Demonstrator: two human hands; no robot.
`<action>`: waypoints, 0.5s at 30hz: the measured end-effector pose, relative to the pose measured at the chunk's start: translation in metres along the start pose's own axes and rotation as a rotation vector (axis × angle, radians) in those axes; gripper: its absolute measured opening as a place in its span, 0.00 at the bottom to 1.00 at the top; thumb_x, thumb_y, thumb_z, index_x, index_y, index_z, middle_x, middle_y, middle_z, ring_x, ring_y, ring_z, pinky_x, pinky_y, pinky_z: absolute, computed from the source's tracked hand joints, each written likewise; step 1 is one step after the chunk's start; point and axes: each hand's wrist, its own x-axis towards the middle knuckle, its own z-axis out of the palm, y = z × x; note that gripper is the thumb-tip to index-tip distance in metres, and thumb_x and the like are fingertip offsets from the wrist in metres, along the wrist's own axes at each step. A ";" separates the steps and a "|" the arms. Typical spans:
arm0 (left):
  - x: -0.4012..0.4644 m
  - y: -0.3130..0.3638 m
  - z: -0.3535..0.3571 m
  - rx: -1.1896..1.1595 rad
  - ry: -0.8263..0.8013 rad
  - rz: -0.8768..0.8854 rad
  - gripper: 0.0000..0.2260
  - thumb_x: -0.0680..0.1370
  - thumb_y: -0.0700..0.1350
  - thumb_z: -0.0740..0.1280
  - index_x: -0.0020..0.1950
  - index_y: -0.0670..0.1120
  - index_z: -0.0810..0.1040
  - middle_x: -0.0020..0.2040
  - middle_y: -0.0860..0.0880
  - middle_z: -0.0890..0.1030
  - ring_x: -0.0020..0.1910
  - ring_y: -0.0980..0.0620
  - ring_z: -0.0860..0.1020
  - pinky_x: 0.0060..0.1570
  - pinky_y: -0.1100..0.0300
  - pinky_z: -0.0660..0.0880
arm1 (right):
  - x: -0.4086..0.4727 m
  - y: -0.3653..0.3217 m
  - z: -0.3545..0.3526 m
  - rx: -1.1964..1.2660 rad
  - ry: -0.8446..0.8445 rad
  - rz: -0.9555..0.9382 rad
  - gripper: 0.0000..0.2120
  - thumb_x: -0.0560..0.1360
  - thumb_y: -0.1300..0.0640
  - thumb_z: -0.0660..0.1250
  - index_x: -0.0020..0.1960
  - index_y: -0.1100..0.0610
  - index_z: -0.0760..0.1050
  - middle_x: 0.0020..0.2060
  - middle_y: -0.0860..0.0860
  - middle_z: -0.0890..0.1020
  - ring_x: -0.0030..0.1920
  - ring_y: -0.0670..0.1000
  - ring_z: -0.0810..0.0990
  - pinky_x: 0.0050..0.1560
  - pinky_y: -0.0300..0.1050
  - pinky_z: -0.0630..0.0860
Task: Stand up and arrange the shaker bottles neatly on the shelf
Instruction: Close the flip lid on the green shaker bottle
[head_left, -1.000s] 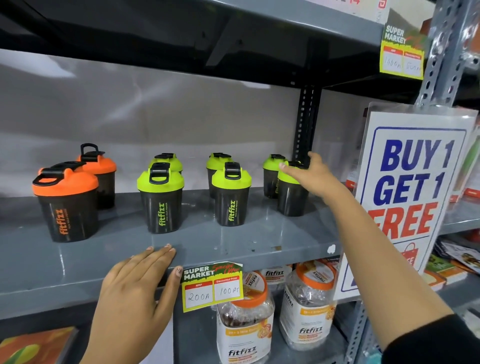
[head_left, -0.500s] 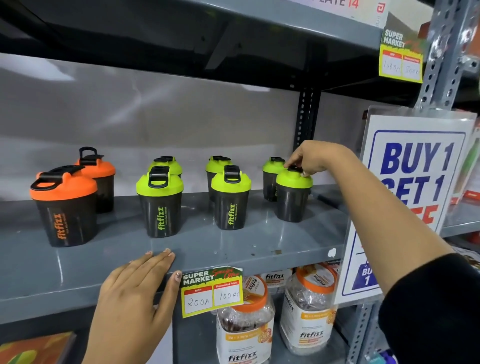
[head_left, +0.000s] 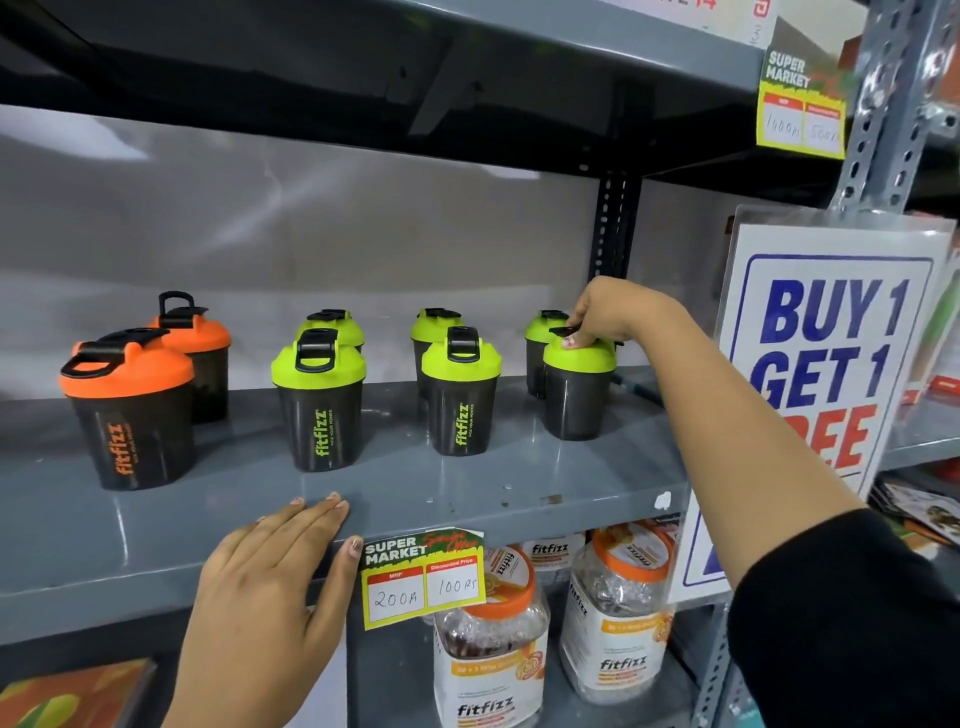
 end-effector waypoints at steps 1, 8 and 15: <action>0.000 0.000 -0.001 0.004 -0.005 -0.002 0.23 0.77 0.58 0.55 0.60 0.46 0.80 0.58 0.50 0.81 0.60 0.46 0.77 0.58 0.46 0.70 | 0.000 -0.002 0.001 -0.005 0.011 0.016 0.23 0.74 0.48 0.73 0.64 0.59 0.80 0.60 0.56 0.81 0.61 0.59 0.78 0.59 0.51 0.77; 0.000 -0.001 0.001 0.048 0.021 0.019 0.25 0.76 0.58 0.55 0.59 0.43 0.81 0.56 0.46 0.82 0.58 0.43 0.79 0.54 0.44 0.72 | 0.008 -0.007 0.008 0.057 0.154 0.056 0.28 0.65 0.42 0.78 0.58 0.57 0.82 0.54 0.54 0.84 0.54 0.57 0.82 0.53 0.46 0.79; 0.002 -0.001 0.004 0.048 0.069 0.026 0.26 0.77 0.58 0.54 0.57 0.42 0.82 0.54 0.44 0.83 0.56 0.41 0.79 0.52 0.42 0.72 | -0.006 -0.004 0.000 0.124 0.136 0.043 0.17 0.70 0.52 0.77 0.57 0.54 0.83 0.54 0.53 0.84 0.57 0.56 0.80 0.58 0.52 0.78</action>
